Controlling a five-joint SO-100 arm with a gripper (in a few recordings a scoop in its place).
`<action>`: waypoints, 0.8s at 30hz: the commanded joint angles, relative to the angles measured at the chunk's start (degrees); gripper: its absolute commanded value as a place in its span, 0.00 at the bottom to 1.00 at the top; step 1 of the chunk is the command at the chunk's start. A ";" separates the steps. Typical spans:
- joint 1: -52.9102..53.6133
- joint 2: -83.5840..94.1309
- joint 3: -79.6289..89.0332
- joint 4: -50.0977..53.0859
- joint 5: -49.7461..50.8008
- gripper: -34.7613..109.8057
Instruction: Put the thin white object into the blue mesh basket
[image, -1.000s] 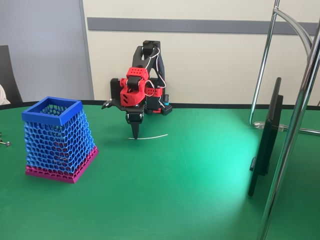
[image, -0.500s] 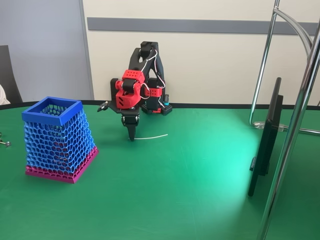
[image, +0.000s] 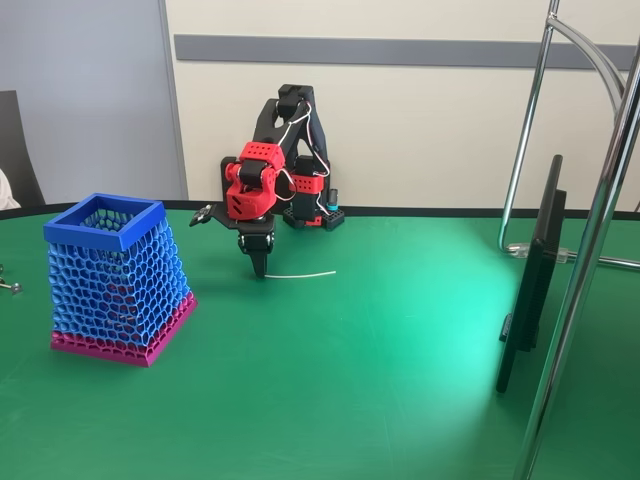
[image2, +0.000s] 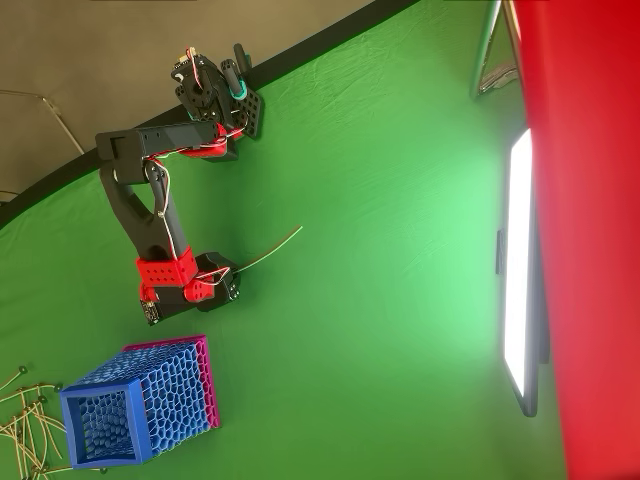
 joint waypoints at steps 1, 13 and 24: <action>0.53 1.32 -2.20 0.26 -0.26 0.25; 2.02 23.12 -4.83 -6.06 0.18 0.25; 8.61 35.86 -8.44 -26.02 -6.15 0.24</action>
